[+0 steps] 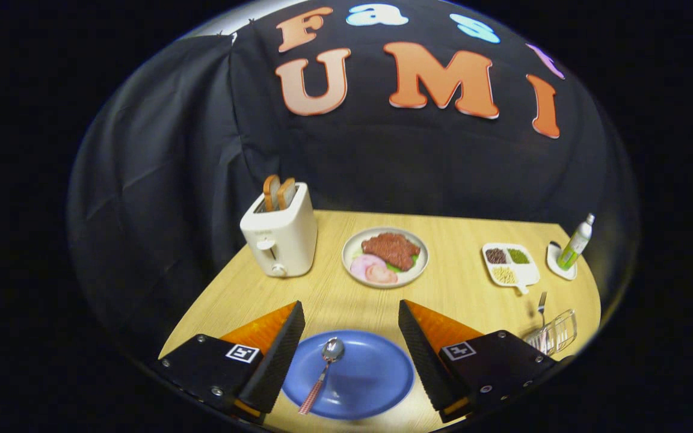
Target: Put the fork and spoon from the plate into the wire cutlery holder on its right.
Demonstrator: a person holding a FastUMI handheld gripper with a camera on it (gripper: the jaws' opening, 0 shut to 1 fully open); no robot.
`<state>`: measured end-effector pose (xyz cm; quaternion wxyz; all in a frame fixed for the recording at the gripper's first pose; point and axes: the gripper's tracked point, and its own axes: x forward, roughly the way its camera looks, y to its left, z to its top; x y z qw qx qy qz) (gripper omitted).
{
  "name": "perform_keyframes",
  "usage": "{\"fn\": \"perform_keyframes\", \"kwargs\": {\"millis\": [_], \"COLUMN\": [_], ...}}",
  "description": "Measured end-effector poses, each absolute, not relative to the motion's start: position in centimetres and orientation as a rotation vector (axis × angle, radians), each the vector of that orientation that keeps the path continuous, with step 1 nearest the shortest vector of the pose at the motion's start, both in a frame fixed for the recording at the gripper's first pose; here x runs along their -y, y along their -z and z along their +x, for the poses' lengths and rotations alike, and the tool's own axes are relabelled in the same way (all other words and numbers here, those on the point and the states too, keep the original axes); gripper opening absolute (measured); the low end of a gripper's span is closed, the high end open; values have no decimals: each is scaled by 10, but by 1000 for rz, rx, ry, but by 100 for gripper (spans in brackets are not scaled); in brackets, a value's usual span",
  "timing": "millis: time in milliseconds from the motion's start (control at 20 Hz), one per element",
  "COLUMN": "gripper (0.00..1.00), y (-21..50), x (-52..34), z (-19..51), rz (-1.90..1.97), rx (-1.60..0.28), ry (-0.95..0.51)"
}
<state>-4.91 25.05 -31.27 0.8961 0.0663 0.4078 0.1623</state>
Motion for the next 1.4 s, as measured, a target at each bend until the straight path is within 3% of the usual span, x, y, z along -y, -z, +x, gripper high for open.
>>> {"fn": "perform_keyframes", "kwargs": {"millis": [250, 550, 950, 1050, 1100, 1200, 1400], "gripper": [92, 78, 49, 33, 20, 11, 7], "y": [379, 423, 456, 457, 456, 457, 446], "x": [-274, -295, -297, -293, -291, -289, -274], "z": [-100, -143, -163, -162, -162, -164, -154], "rz": [115, 54, -56, -92, -89, -69, -27], "rx": [-1161, -1405, -1552, -1559, -1564, -1578, -1528], "ry": [-389, -422, -360, -345, -339, -337, -339]}}
